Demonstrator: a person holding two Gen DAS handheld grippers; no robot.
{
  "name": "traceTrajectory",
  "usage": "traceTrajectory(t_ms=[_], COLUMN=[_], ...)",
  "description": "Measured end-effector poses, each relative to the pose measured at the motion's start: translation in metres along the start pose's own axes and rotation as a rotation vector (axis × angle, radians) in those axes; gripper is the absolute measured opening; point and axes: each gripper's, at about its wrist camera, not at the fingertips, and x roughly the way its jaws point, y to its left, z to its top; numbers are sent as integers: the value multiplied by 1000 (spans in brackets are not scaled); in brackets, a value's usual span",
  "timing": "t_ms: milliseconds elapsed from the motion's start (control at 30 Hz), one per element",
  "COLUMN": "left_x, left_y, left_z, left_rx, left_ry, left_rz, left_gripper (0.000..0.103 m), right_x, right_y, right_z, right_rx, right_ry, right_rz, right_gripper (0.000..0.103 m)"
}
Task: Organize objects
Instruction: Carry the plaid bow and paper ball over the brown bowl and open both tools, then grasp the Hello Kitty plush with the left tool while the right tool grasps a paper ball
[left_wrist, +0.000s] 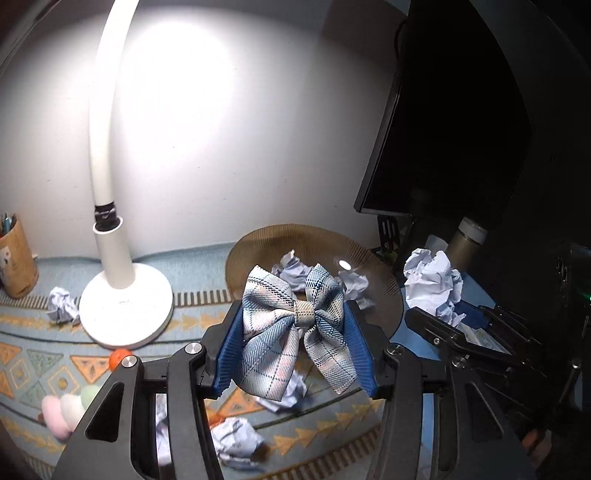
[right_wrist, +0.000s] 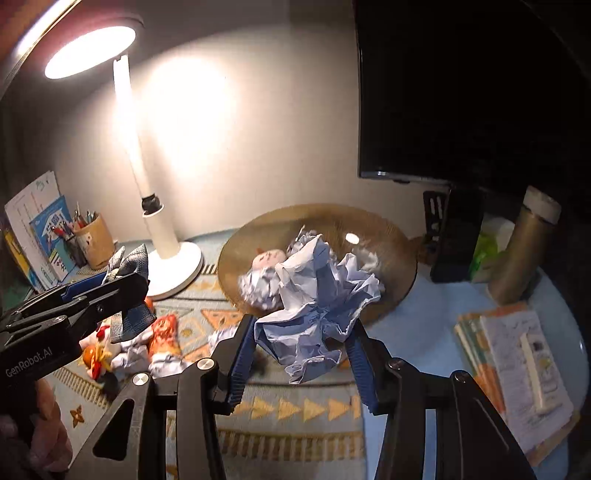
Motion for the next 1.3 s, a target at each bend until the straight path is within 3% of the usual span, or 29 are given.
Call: traceTrajectory(t_ms=[67, 133, 333, 367, 400, 433, 467, 567, 667, 800, 933, 1000, 1133, 1300], left_x=[29, 63, 124, 129, 132, 133, 131, 123, 97, 29, -48, -79, -124, -135], left_y=[-1, 1, 4, 4, 5, 7, 9, 13, 13, 10, 20, 35, 95, 162], left_z=[18, 24, 19, 18, 17, 16, 16, 18, 22, 27, 11, -12, -80, -160], left_rx=[9, 3, -24, -24, -29, -42, -58, -89, -96, -81, -47, -19, -160, -311], left_ry=[5, 40, 121, 132, 143, 149, 136, 125, 90, -7, -33, -14, -19, -21], left_rz=[-8, -1, 2, 3, 10, 18, 19, 10, 6, -3, 73, 123, 244, 324], left_gripper=[50, 50, 56, 60, 79, 88, 93, 93, 93, 93, 93, 93, 93, 93], right_x=[25, 51, 105, 111, 113, 114, 114, 109, 95, 55, 8, -12, -25, -5], right_y=[-12, -25, -37, -39, -40, -42, -43, -46, -47, -36, -11, 6, 37, 71], right_z=[19, 28, 23, 22, 20, 19, 18, 15, 16, 22, 22, 10, -32, -85], right_rx=[-3, 38, 37, 41, 43, 43, 41, 32, 41, 44, 19, -17, -51, -34], right_ry=[27, 57, 153, 164, 169, 167, 163, 163, 154, 104, 73, 58, 82, 132], right_rz=[-14, 36, 48, 54, 49, 39, 32, 27, 25, 51, 108, 151, 203, 273], right_gripper=[47, 47, 48, 54, 61, 66, 69, 70, 70, 70, 74, 85, 86, 86])
